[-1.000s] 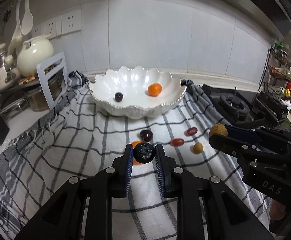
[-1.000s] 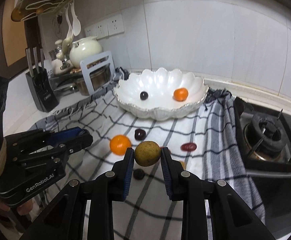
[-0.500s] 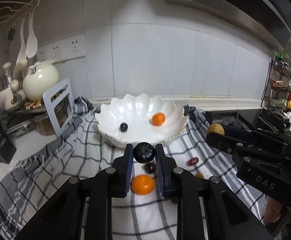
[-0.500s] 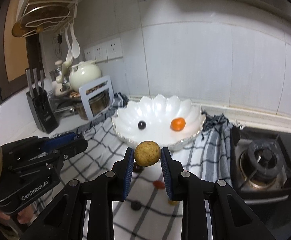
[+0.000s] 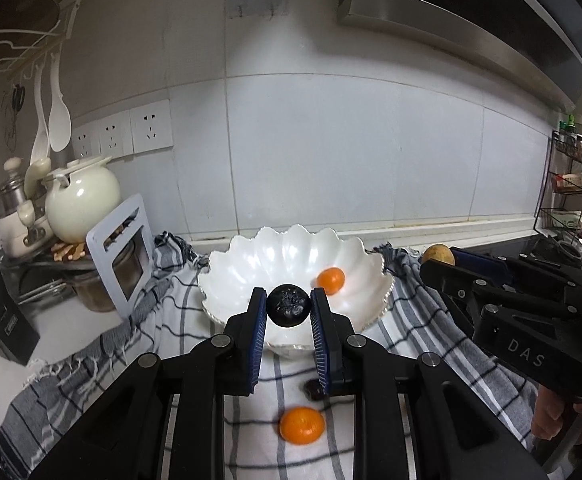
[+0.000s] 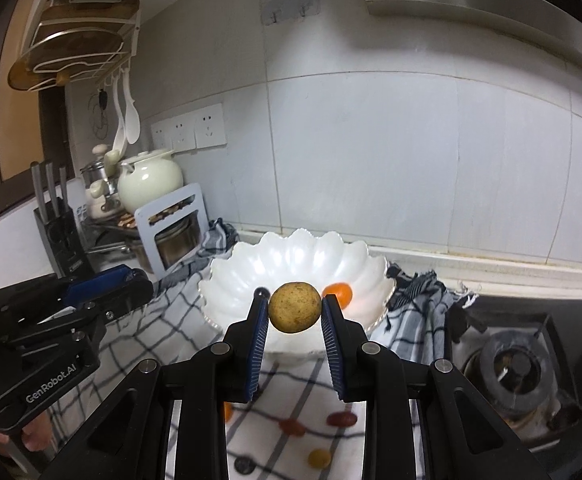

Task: Organize fruits
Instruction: 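Carry the blueberry and yellow fruit over the white bowl with both tools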

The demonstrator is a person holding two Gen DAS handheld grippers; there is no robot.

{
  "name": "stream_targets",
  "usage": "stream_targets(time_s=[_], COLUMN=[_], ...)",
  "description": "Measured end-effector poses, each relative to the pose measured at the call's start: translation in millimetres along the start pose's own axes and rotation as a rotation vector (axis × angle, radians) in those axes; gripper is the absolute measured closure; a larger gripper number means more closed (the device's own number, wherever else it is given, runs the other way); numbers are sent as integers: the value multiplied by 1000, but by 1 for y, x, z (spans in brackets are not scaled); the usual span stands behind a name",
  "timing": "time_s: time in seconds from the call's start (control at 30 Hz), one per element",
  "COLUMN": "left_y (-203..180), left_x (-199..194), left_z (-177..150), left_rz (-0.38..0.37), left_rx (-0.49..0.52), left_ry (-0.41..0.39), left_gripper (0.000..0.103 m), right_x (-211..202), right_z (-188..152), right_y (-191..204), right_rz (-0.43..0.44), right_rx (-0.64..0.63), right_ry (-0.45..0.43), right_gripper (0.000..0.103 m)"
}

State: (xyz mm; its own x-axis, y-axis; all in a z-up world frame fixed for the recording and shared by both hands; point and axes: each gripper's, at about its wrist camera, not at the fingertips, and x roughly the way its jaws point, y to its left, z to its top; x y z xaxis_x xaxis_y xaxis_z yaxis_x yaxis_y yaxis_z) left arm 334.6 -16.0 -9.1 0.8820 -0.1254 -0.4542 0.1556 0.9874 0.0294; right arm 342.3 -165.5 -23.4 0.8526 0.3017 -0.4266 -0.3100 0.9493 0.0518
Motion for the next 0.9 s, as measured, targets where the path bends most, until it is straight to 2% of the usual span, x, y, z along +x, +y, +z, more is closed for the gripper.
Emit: stream_targets(time_s=[0.17,0.37,0.63,0.9], left_y=[2,5,10,20], left_x=[12,35,75,115], left_z=[11,22,27,25], left_rz=[8,10,43,20], left_rx=[21,19,25,2], left_ry=[-12,10,75,187], left_gripper=[80,80,80,80], right_x=[14,40,77,114], right_z=[9,13,20,18], right_y=[-5,-11,-20,-25], right_rz=[11,21,11,22], right_rx=[-2,2,-1,-6], right_ry=[2,52,124,226], right_gripper=[74,74,74,74])
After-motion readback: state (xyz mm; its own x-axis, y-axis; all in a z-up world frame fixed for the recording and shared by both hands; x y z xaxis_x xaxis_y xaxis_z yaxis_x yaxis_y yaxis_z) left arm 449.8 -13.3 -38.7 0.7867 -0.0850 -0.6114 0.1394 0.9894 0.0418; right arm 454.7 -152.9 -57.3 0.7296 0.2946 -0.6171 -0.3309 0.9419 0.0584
